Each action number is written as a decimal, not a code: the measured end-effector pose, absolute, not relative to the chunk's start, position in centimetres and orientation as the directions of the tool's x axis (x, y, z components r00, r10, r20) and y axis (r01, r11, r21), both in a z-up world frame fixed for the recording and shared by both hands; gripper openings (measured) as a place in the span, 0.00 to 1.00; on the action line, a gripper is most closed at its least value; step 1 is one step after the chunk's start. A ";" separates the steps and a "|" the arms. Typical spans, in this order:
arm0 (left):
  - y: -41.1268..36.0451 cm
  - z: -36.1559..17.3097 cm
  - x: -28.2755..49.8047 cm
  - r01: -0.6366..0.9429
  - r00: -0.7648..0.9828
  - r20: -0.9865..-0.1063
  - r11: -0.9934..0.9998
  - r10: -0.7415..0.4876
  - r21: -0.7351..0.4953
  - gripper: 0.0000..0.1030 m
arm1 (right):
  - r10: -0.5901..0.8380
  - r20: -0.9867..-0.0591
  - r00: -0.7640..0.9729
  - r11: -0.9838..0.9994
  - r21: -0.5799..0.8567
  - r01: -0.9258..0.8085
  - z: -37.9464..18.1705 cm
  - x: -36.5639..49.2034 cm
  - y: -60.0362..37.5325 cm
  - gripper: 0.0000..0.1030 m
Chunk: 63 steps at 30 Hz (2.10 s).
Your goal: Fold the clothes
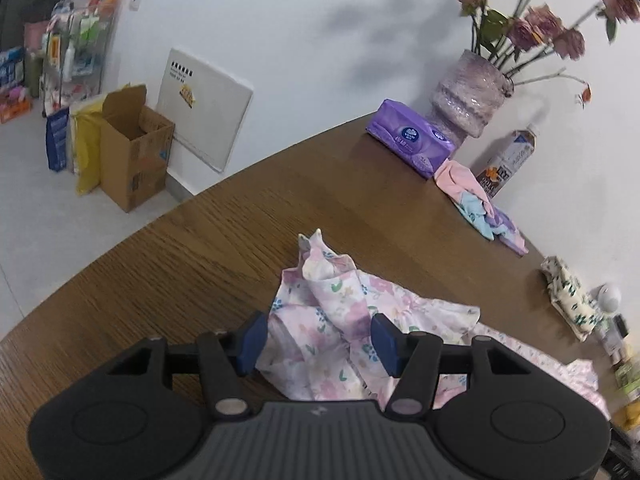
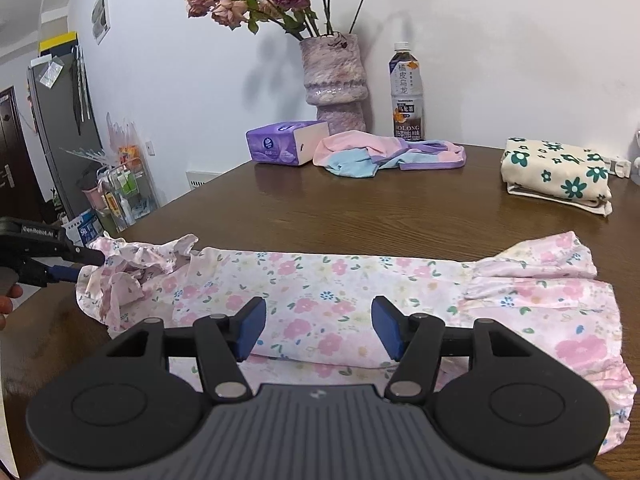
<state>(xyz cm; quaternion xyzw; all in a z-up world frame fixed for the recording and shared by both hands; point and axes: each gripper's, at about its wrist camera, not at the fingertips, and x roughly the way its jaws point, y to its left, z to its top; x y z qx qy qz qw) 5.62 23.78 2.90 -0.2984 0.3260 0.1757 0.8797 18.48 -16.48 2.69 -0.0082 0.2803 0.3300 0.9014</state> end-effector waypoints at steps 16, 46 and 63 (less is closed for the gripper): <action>17.7 3.6 8.6 -0.495 0.654 -0.660 0.869 0.369 -0.005 0.03 | 0.625 -0.455 0.634 0.764 0.193 -0.616 3.6 17.9 -19.9 0.59; -6.7 0.1 14.4 0.118 0.778 -0.524 0.738 0.347 0.664 0.32 | 0.602 -0.373 0.706 0.797 0.230 -0.558 4.0 17.0 -26.8 0.61; 2.2 5.0 5.4 -0.092 0.892 -0.440 0.995 0.101 0.043 0.68 | 0.583 -0.420 0.696 0.802 0.161 -0.575 3.2 15.8 -24.1 0.65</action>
